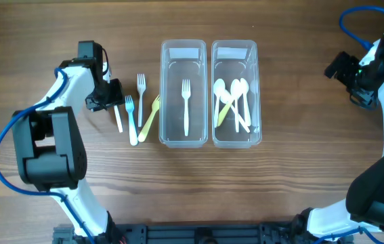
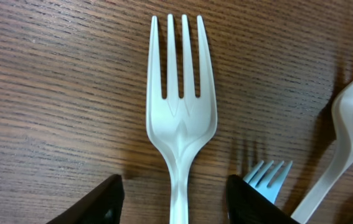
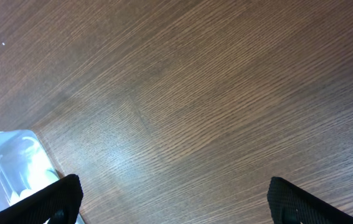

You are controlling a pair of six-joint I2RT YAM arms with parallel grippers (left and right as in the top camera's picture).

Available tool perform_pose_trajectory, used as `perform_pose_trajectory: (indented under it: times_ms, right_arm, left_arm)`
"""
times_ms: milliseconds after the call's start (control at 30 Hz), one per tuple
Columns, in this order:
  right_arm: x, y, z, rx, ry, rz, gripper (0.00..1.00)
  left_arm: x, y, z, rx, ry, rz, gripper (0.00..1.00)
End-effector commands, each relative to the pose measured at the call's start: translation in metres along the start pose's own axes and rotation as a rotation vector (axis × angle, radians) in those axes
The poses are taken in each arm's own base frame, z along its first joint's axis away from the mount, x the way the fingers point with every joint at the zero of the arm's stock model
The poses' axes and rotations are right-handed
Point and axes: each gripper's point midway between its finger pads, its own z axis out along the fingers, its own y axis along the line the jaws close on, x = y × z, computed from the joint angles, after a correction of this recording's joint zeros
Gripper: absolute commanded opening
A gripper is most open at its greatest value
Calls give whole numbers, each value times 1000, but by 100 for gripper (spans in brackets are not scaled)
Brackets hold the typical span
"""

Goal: Pack container
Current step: 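Grasp another white fork with the left gripper, then place the white fork into the left container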

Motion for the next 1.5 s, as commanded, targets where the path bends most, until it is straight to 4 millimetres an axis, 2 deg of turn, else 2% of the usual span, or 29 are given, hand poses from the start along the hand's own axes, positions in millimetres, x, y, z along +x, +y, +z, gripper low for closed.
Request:
perform_pose_trajectory:
  times_ms: [0, 33, 167, 267, 367, 433, 467, 533, 633, 733, 800, 867, 900, 1000, 1100, 1200, 1300, 1400, 1467]
  right_arm:
    - [5, 1, 4, -8, 19, 9, 95]
    - [5, 1, 4, -8, 19, 9, 95]
    - [5, 1, 4, -8, 20, 9, 95]
    - [5, 1, 4, -7, 22, 9, 95]
    - [6, 1, 4, -7, 23, 10, 94]
    - [5, 0, 4, -7, 22, 9, 94]
    - [5, 0, 4, -7, 22, 9, 94]
    - [5, 1, 4, -7, 22, 9, 94]
    - [5, 1, 4, -7, 21, 9, 95]
    - [4, 1, 4, -8, 18, 9, 95]
    - [4, 1, 4, -8, 19, 8, 95]
    - [4, 1, 4, -8, 19, 9, 95]
    - [5, 1, 4, -8, 19, 9, 95]
    - [4, 1, 4, -8, 19, 9, 94]
    - [4, 1, 4, -8, 18, 9, 94]
    - [5, 1, 4, -8, 19, 9, 94]
    - [5, 1, 4, -8, 19, 9, 95]
    - [5, 1, 4, -8, 19, 9, 94]
    - [5, 1, 4, -7, 21, 9, 94]
  left_arm:
    - [4, 1, 14, 5, 37, 19, 52]
    - [6, 1, 17, 3, 46, 18, 49]
    - [7, 2, 20, 2, 54, 18, 27]
    - [11, 2, 20, -1, 67, 18, 17]
    - [15, 5, 17, -11, 91, 60, 11]
    - [15, 10, 8, -47, 107, 70, 8]
    - [10, 10, -5, -57, 114, 70, 4]
    - [3, 6, -28, -55, 112, 73, 4]
    - [-7, -20, -80, 16, 82, 94, 4]
    - [-17, -59, -148, 97, -33, 156, 4]
    - [-15, -90, -181, 162, -114, 221, 4]
    - [-5, -124, -201, 207, -174, 286, 4]
    - [3, -141, -204, 223, -177, 303, 5]
    - [24, -188, -193, 253, -161, 392, 6]
    - [35, -224, -162, 251, -158, 474, 10]
    - [35, -234, -118, 187, -122, 420, 14]
    - [31, -235, -89, 167, -87, 401, 16]
    - [29, -235, -72, 156, -69, 397, 20]
    - [29, -235, -72, 157, -69, 397, 19]
